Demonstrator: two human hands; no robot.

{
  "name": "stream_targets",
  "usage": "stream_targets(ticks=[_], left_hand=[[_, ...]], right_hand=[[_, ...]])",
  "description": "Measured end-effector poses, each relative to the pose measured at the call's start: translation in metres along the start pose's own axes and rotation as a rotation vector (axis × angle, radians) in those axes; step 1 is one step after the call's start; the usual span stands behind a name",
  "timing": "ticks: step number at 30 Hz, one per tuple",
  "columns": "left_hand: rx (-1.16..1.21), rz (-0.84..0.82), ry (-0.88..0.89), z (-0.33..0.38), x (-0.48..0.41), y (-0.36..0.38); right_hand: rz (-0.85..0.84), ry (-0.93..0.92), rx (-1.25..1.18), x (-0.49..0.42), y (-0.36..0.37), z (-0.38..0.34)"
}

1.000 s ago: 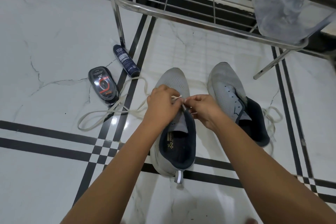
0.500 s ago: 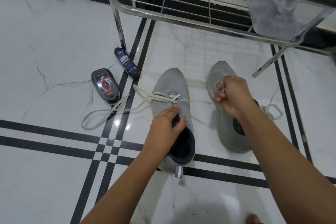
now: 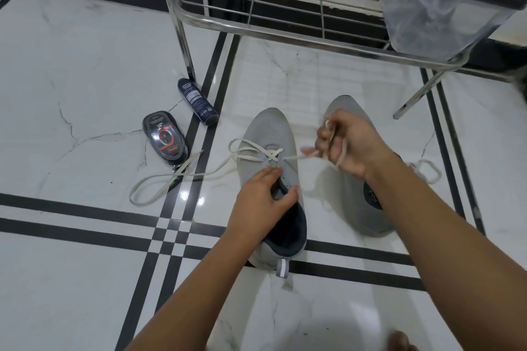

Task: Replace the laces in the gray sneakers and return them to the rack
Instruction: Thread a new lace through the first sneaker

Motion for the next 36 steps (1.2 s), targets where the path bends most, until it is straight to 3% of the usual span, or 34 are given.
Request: stream_targets(ticks=[3,5,8,11,13,14,15,17,19,23,26,29,33,36], left_hand=[[-0.008,-0.005,-0.013,-0.001,-0.001,0.0],[-0.01,-0.009,-0.017,-0.001,-0.001,0.0],[0.0,-0.009,-0.022,-0.002,0.0,0.0],[0.01,-0.013,-0.028,-0.003,-0.001,0.0],[0.013,-0.016,-0.031,-0.004,-0.001,0.001],[0.016,-0.019,-0.031,-0.003,-0.001,0.001],[0.02,-0.02,-0.03,-0.002,0.0,0.001],[0.021,-0.017,-0.03,-0.002,-0.001,0.001],[0.008,-0.017,-0.026,-0.001,-0.001,0.0],[-0.004,-0.026,-0.019,0.001,-0.001,0.0],[0.001,-0.031,-0.037,-0.002,-0.002,0.001],[0.001,-0.039,-0.056,-0.006,-0.004,0.001],[-0.033,-0.057,-0.043,-0.004,-0.006,0.004],[-0.077,-0.086,-0.024,-0.002,-0.008,0.008]], right_hand=[[0.081,0.341,0.943,-0.004,-0.005,0.025],[-0.012,0.439,1.277,-0.01,-0.001,0.038],[-0.053,0.23,1.048,-0.01,0.01,0.019],[-0.084,-0.055,0.414,-0.001,0.011,-0.016],[-0.095,-0.119,-0.036,0.002,0.005,-0.017],[-0.059,-0.099,-0.074,-0.001,0.001,-0.01],[0.007,-0.048,0.059,-0.006,-0.005,-0.001],[0.099,0.105,0.611,-0.015,-0.014,0.014],[0.069,0.243,1.033,-0.024,-0.009,0.029],[0.036,0.306,1.39,-0.033,0.011,0.031],[-0.01,0.388,1.349,-0.032,0.013,0.033],[-0.047,0.373,1.133,-0.022,0.009,0.024],[-0.019,0.359,0.828,-0.008,-0.013,0.027],[0.059,0.338,0.813,-0.008,-0.023,0.039]])
Point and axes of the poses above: each hand's wrist, its own x-axis away from the middle knuckle, its own y-axis out of the palm, z = x × y, the point moved 10 cm from there along -x, towards the middle knuckle, and after that the axes turned 14 degrees about -z, right-handed, at the moved point
